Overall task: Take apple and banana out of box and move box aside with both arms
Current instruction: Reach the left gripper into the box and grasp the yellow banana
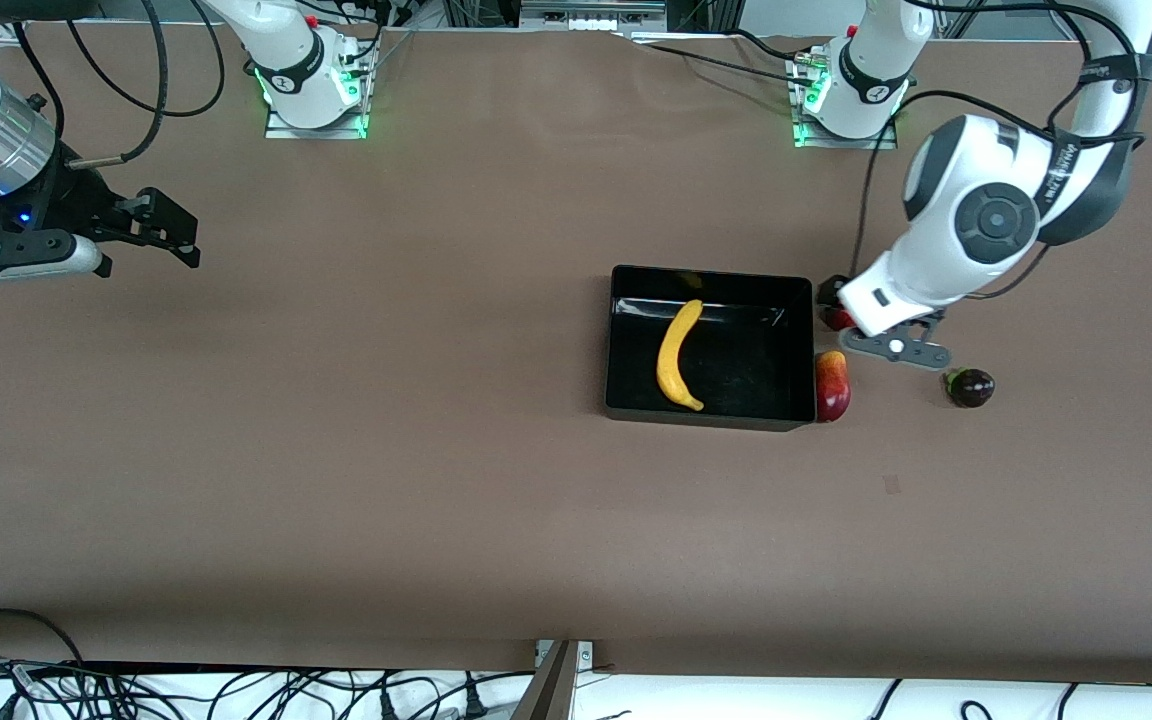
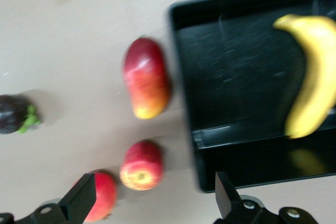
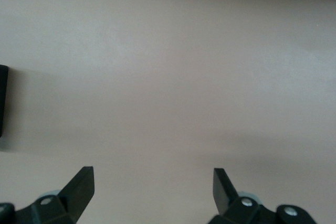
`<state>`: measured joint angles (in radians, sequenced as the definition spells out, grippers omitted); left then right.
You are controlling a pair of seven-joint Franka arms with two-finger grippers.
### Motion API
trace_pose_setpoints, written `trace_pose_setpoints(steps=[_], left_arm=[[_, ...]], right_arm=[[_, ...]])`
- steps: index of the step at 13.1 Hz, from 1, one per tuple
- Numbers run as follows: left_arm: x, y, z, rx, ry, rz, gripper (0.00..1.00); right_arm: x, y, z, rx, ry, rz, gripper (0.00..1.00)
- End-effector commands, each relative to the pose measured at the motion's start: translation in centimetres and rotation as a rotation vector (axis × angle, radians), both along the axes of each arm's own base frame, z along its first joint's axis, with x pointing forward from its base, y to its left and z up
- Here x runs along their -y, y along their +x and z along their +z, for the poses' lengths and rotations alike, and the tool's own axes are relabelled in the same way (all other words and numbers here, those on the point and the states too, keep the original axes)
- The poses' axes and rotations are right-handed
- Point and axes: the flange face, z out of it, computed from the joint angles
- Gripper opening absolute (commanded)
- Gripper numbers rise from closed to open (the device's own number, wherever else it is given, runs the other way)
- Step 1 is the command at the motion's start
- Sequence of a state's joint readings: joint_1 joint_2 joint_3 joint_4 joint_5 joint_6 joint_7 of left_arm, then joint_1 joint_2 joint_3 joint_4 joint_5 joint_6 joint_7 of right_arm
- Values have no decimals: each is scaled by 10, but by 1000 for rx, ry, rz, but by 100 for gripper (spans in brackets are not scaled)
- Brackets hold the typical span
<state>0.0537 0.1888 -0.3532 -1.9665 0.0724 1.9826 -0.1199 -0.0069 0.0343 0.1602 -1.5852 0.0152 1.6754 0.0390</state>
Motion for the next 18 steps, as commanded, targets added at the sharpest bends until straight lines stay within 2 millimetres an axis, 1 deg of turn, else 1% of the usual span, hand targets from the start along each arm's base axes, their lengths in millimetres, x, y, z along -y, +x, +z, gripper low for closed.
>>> trace_pose_setpoints(steps=[1,2,3,4,5,7,8,9,12,15,16,18], left_arm=[[92,3,-33,-42,-8,74,100],[128,-1,-45,-28,-16,86,100],[153,-7,-62,-28,-17,119,100],[164,-7,-78,-8,-30,163,100],[171,-6,-99,9,-41,169,100],[196,-19,-134,28,-15,174,100],[199,-21,-149,63,17,170,100],[202,-23,-159,84,32,174,100],[205,-25,-181,85,10,183,100],[203,-26,-187,77,12,183,100],[201,-25,-187,75,15,186,77],[198,-24,-189,68,21,190,21]], right_arm=[[-1,-1,4,1,0,-4,100],[-1,-1,5,4,-1,-4,100],[-1,-1,4,1,-1,-4,100],[-1,-1,4,-1,-2,-2,100],[-1,-1,4,1,-1,-2,100],[-1,-1,4,2,-1,-4,100],[-1,-1,5,4,-1,-4,100],[-1,-1,5,4,-1,-2,100],[-1,-1,5,6,-1,-2,100],[-2,-1,5,7,1,-1,100],[-1,-1,5,5,1,-2,100],[-1,-1,5,5,1,-2,100]])
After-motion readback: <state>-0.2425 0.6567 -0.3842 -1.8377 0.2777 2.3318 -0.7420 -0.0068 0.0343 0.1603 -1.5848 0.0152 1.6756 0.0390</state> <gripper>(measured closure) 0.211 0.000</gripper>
